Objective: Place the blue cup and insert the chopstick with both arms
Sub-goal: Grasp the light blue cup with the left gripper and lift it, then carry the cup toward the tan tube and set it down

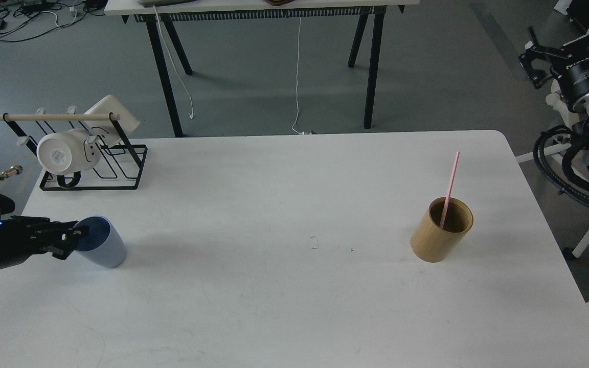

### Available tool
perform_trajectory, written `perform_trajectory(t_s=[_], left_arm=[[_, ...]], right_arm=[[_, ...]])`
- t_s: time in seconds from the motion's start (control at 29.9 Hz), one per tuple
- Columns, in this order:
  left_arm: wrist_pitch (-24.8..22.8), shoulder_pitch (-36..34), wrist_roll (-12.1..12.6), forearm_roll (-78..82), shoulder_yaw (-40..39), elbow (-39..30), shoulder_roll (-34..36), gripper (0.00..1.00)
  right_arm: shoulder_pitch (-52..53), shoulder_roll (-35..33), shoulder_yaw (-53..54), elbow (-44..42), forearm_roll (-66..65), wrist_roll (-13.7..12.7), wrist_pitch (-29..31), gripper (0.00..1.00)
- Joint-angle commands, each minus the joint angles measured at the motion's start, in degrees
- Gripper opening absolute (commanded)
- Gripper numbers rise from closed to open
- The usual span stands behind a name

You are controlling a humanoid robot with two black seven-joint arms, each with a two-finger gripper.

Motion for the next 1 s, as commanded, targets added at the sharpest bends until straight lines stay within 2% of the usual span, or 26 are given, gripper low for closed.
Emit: perform_trajectory(t_s=[0.0,0.1,0.27,0.47,0.53,0.64,0.8,0.97], left_arm=[[-0.44,-0.08,-0.4,0.0,0.06,0.0,-0.01,0.06],[-1.23,-0.87,-0.4,0.0,-0.03,-0.44,-0.01,0.01],[-4.47,-5.61,-0.4,0.0,-0.3,-3.86,0.08,0.01],[-17.03,-15.27,-0.4,0.0,-0.38,-15.28,-0.01,0.02],[-20.72,-18.78,1.14,0.08,-0.38,-17.49,-1.14,0.02],[-24.83,-22.66,4.65,0.09,-0.21,-18.11,-6.58,0.02],[-24.83,-25.48,8.87,4.64,-0.12,-18.11,-18.27,0.03],[-24.83,-27.68,9.41,14.49,-0.12,-17.76,-28.03,0.03]], right_arm=[[0.0,0.0,0.0,0.0,0.07,0.0,0.01,0.99],[0.0,0.0,0.0,0.0,-0.02,0.0,0.01,0.99],[0.17,0.0,0.0,0.09,-0.02,0.0,0.01,0.99],[5.34,-0.26,-0.88,-0.97,-0.37,-0.26,0.01,0.99],[8.16,-0.44,-1.93,-1.84,-0.37,-0.62,-0.04,0.99],[9.49,-1.75,-3.86,-1.94,-0.37,-0.62,-0.57,0.99],[9.58,-2.02,-4.04,-1.85,-0.37,-0.62,-0.57,0.99],[9.4,-2.11,-4.04,-1.58,-0.37,-0.53,-0.57,0.99]])
